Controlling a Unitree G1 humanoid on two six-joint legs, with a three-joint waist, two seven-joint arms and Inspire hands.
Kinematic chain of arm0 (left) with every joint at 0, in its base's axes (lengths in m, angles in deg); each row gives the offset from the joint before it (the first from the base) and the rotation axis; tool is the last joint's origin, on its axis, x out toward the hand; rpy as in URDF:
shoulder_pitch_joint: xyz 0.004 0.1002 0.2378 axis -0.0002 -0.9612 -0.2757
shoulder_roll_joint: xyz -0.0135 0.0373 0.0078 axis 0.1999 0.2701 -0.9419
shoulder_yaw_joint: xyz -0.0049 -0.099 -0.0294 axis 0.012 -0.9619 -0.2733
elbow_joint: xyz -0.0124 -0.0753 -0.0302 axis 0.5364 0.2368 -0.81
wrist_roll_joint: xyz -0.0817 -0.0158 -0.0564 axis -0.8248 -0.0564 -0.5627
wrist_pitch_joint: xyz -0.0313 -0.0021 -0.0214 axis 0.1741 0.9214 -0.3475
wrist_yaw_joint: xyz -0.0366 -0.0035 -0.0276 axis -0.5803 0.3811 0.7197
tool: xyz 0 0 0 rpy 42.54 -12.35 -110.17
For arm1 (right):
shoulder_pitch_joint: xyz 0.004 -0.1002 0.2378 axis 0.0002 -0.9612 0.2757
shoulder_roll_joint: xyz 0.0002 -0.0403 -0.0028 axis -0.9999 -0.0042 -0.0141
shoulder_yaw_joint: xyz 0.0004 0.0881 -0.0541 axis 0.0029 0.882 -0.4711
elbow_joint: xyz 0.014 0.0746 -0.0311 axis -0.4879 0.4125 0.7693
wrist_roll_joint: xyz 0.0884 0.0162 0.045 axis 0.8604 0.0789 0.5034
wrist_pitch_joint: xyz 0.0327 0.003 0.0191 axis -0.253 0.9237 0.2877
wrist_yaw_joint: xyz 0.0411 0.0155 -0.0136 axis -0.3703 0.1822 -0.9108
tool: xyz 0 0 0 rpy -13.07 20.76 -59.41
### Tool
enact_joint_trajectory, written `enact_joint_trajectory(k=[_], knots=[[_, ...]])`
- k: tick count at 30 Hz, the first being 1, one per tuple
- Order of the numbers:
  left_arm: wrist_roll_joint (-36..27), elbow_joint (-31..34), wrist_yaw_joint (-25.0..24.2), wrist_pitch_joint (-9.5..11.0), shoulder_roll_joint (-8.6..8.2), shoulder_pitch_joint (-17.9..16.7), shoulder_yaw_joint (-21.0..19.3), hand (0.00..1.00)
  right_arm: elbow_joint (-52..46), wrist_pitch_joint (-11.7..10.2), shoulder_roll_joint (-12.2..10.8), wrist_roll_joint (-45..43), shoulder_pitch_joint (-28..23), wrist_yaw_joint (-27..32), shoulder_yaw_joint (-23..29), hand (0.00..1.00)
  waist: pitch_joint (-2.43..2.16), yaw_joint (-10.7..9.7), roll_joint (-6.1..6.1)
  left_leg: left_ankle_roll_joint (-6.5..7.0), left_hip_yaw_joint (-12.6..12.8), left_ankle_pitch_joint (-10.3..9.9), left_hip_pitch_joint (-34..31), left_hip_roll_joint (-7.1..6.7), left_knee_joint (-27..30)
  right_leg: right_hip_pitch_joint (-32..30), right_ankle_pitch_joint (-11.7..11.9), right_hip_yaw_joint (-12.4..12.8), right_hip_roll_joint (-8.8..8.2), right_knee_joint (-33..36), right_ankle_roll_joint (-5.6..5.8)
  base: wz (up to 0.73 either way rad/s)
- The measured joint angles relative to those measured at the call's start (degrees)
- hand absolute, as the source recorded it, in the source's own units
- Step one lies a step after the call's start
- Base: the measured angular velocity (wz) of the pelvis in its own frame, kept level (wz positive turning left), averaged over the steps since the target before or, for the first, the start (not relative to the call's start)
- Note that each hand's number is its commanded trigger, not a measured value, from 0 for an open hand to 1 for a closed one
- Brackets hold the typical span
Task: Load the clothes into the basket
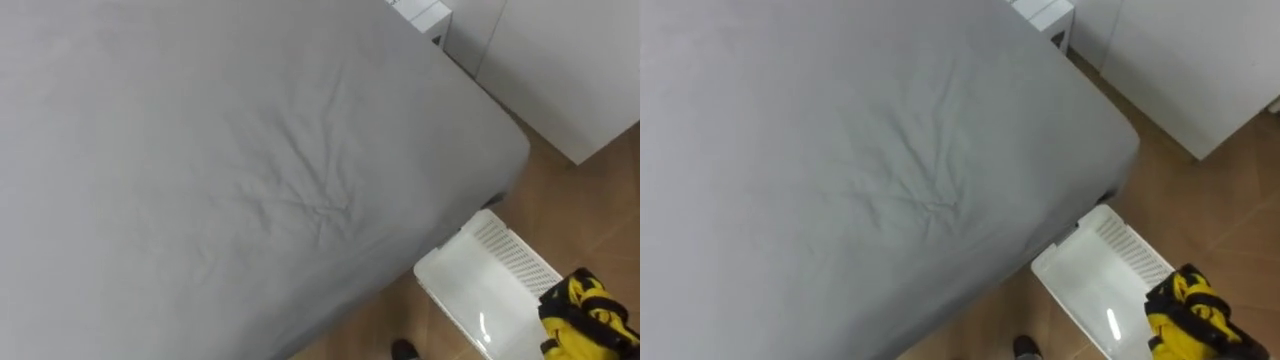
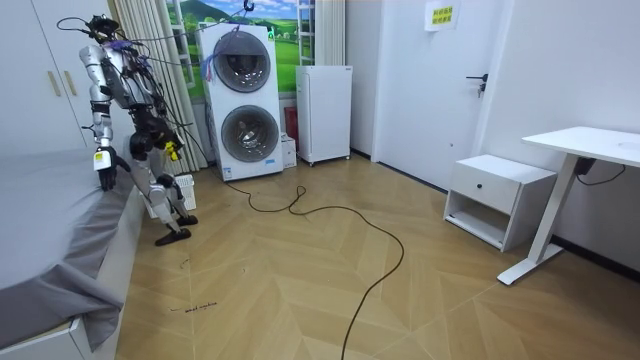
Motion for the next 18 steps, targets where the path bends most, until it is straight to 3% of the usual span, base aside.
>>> enact_joint_trajectory(k=[3,11,18], knots=[[-0.5,0.0,-0.1,0.9,0.37,0.8,0.7,0.00,1.5,-1.0,0.8,0.3,1.2,-1.0,-0.4,0.00,0.16,1.1,-0.01,0.24,0.0,0.2,-0.3,0.01,0.0,-0.2,-0.3,-0.4,-0.16,0.0,0.02,0.08],[-1.2,0.0,-0.1,2.9,0.54,1.3,1.8,0.00,1.9,-1.8,0.9,1.1,2.0,-1.1,-0.9,0.00,0.32,1.2,-0.23,0.43,-0.1,0.8,-1.2,-0.07,0.0,-0.5,-0.5,-2.4,-0.90,0.2,-0.15,0.15],[-1.1,0.0,-0.4,3.8,1.17,1.4,1.8,0.00,1.9,-2.0,2.3,0.2,2.2,-1.2,-0.9,0.00,0.48,1.1,-0.47,0.49,-0.2,0.9,-2.2,-0.37,0.0,-1.7,-0.9,-2.9,-1.25,1.2,-0.12,0.04]])
